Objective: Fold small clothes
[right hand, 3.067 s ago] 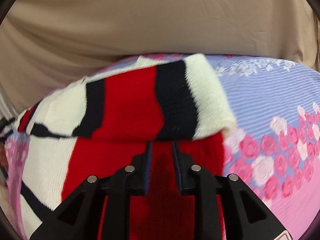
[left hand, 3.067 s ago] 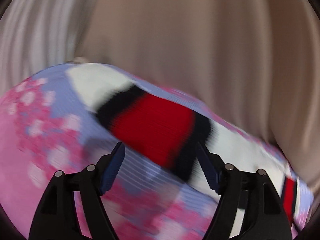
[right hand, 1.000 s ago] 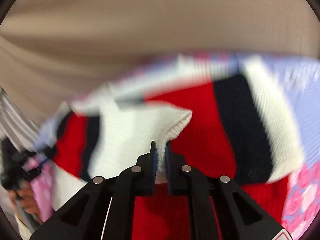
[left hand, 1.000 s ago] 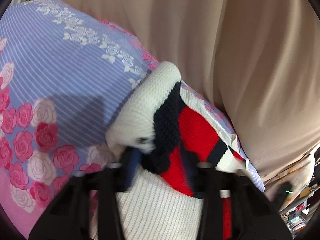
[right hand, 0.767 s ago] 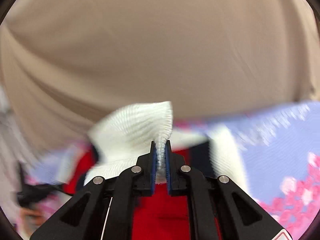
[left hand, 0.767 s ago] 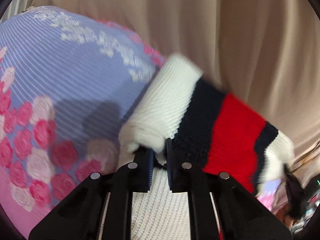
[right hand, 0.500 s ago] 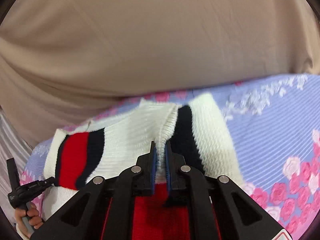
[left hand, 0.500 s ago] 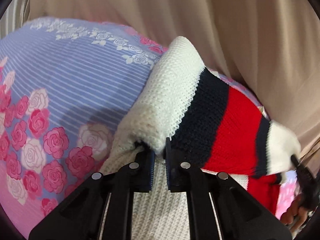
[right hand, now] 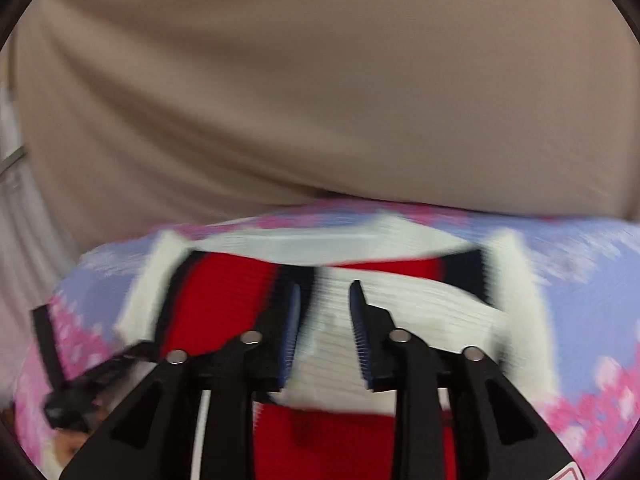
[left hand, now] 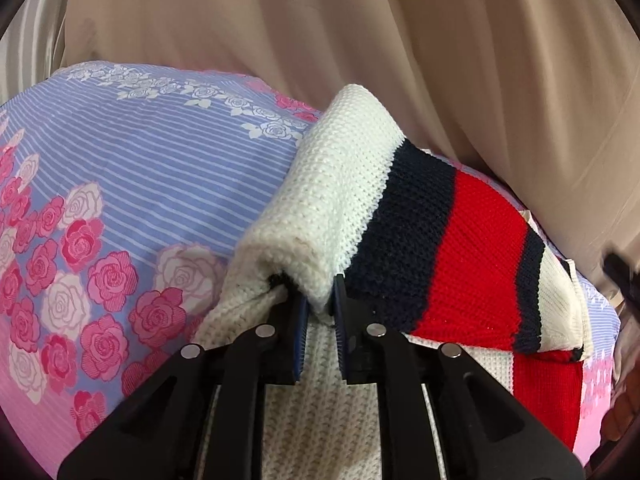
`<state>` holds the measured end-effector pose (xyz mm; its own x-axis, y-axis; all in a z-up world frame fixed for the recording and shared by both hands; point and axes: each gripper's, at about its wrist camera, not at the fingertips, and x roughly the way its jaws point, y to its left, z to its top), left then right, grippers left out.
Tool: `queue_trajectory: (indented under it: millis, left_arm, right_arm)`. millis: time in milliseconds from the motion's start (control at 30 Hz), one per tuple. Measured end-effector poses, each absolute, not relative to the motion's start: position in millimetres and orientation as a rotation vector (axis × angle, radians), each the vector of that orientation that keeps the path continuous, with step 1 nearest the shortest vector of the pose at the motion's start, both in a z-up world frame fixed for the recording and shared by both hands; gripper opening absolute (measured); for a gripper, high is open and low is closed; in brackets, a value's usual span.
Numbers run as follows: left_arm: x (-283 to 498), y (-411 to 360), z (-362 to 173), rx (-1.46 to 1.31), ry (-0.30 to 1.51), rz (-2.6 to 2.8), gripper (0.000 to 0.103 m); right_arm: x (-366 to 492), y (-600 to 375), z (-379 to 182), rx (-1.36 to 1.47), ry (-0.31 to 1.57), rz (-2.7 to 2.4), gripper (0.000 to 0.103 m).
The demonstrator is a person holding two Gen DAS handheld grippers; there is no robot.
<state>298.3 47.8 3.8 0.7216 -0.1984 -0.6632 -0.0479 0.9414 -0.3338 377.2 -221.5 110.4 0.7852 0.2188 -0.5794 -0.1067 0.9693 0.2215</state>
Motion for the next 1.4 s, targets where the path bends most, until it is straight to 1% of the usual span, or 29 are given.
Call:
queue_trajectory:
  millis: [167,267,300,400,433,467,500,567,667,733,800,833,867,900,1000,1067,1133,1233,1267,1300,1333,1367,1400]
  left_arm:
    - [295.0,49.3,1.0,-0.354,0.762,-0.092,0.012]
    - [289.5,55.1,10.9,-0.366,0.761,-0.098,0.012]
    - [288.2,55.3,11.1,-0.369,0.761,-0.100,0.012]
    - [288.0,57.2,10.8,-0.370,0.761,-0.100,0.012]
    - [287.8,57.2,10.9,-0.370,0.761,-0.100,0.012]
    - [287.1,57.1,11.1,-0.370,0.761,-0.100,0.012]
    - [286.8,56.9,11.2,-0.369,0.761,-0.099,0.012]
    - [285.9,55.3,10.8,-0.361,0.760,-0.095,0.012]
    - [284.6,52.3,10.1,-0.348,0.760,-0.087,0.012]
    - [284.0,50.4,11.2,-0.342,0.761,-0.082,0.012]
    - [283.9,48.5,12.2,-0.339,0.761,-0.080,0.012]
    - [284.1,47.7,12.6,-0.340,0.761,-0.080,0.012]
    - [284.9,48.2,12.2,-0.342,0.761,-0.081,0.012]
    - [284.7,47.6,12.7,-0.347,0.762,-0.083,0.012]
    - [286.0,51.0,12.4,-0.359,0.761,-0.091,0.012]
    - [288.1,55.8,9.3,-0.361,0.761,-0.095,0.012]
    - [287.7,59.3,9.5,-0.363,0.761,-0.096,0.012]
    - [287.5,59.7,9.5,-0.363,0.761,-0.096,0.012]
    - [287.5,59.6,9.5,-0.363,0.761,-0.096,0.012]
    - [287.5,59.5,9.5,-0.362,0.761,-0.095,0.012]
    - [287.4,59.6,9.8,-0.359,0.761,-0.094,0.012]
    - [287.3,59.6,10.1,-0.356,0.761,-0.092,0.012]
    - [287.7,59.1,10.0,-0.353,0.761,-0.091,0.012]
  right_arm:
    - [450.4,-120.2,96.9,0.110,0.745,0.421,0.047]
    - [485.9,-77.0,84.6,0.083,0.771,0.438,0.059]
    - [493.8,-66.9,79.5,0.082,0.781,0.453,0.061]
    - [517.0,-45.1,63.0,0.049,0.825,0.437,0.061]
    - [522.1,-42.7,61.9,0.039,0.846,0.433,0.057]
    - [529.1,-37.9,54.9,0.021,0.865,0.420,0.036]
    - [532.2,-39.3,55.0,0.011,0.868,0.420,0.007]
    - [533.0,-38.5,63.6,0.018,0.850,0.424,0.008]
    - [528.6,-38.1,87.2,0.033,0.761,0.419,0.007]
    - [531.3,-38.8,88.2,0.060,0.749,0.427,0.007]
    - [543.3,-28.2,70.5,0.024,0.791,0.399,0.007]
    - [552.4,-21.6,50.1,-0.027,0.852,0.366,0.007]
    - [557.4,-18.3,37.2,-0.062,0.873,0.336,0.008]
    - [557.6,-21.9,38.2,-0.050,0.862,0.334,0.009]
    - [545.0,-41.9,60.5,0.056,0.847,0.373,0.014]
    - [513.2,-67.9,82.0,0.052,0.773,0.376,0.015]
    - [481.0,-103.7,90.7,0.047,0.746,0.355,0.016]
    - [434.9,-166.9,83.7,0.073,0.765,0.283,0.017]
    - [415.1,-196.7,78.4,0.078,0.768,0.217,0.020]
    - [394.8,-227.0,73.5,0.073,0.756,0.133,0.032]
    - [379.9,-249.5,70.0,0.071,0.745,0.056,0.041]
    - [358.2,-282.8,63.7,0.086,0.731,-0.048,0.052]
    - [347.7,-300.8,59.0,0.110,0.732,-0.082,0.053]
